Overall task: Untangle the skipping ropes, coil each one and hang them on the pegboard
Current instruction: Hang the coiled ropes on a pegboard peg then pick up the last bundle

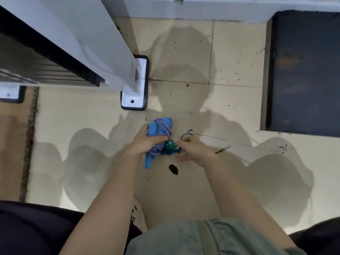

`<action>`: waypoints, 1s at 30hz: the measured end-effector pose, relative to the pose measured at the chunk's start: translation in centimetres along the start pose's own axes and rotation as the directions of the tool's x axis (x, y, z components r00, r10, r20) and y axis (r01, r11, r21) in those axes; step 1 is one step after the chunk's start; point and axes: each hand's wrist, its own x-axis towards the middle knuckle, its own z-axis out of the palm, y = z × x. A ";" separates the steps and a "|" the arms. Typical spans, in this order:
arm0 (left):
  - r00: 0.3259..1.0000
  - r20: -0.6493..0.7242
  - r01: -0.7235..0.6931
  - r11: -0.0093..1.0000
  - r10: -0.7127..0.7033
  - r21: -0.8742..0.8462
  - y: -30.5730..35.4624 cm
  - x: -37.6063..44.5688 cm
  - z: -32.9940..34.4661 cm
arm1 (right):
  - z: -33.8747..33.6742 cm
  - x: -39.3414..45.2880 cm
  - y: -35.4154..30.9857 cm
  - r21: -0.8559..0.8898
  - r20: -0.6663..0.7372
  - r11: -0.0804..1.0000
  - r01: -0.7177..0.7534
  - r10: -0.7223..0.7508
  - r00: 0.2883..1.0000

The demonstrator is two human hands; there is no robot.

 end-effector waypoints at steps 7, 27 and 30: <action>0.995 0.040 -0.082 0.959 0.096 -0.270 2.6 -0.8 2.1 | -1.2 -1.1 -3.0 0.149 -0.278 0.933 0.327 -0.278 0.919; 0.896 0.087 -0.403 0.879 0.435 -0.254 43.7 -51.2 -3.8 | -6.6 -62.4 -27.3 -0.345 -0.384 0.726 0.595 -0.687 0.617; 0.870 0.099 -0.444 0.856 0.482 -0.266 48.7 -60.2 -3.3 | -7.7 -72.5 -28.4 -0.301 -0.384 0.718 0.628 -0.694 0.609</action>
